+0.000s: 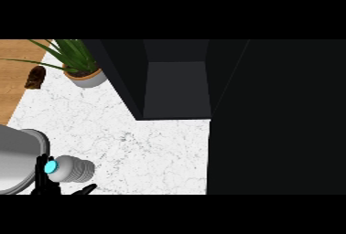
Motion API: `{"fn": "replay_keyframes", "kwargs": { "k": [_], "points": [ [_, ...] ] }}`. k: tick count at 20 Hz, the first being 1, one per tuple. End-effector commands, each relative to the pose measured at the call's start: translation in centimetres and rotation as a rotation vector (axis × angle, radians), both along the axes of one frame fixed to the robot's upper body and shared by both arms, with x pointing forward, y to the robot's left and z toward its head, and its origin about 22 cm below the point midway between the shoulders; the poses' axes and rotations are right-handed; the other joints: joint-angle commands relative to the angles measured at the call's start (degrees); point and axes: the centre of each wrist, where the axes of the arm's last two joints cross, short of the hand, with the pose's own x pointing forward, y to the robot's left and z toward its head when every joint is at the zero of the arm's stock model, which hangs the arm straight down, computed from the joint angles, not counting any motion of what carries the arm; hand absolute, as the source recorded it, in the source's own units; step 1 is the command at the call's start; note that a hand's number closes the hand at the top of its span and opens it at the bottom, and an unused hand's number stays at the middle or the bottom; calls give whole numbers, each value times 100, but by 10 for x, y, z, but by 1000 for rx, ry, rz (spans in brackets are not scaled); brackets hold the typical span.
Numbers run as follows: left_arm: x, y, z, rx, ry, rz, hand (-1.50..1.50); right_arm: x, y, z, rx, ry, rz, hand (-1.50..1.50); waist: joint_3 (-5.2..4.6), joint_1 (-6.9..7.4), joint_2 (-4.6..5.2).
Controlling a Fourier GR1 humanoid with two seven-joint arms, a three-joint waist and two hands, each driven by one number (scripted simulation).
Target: Pick up the bottled water, place it into the cabinet and close the cabinet
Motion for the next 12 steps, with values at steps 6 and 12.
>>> {"fn": "replay_keyframes", "kwargs": {
  "k": [6, 12],
  "points": [
    [35, -19, -24, -93, -75, -18, -150, 2, 8, 20, 20, -49, 3, -150, 1, 33, 12],
    [21, -19, -37, -154, -93, 27, 150, -8, -3, 26, -3, -47, 16, -150, -4, -19, 17]
  ]
}}
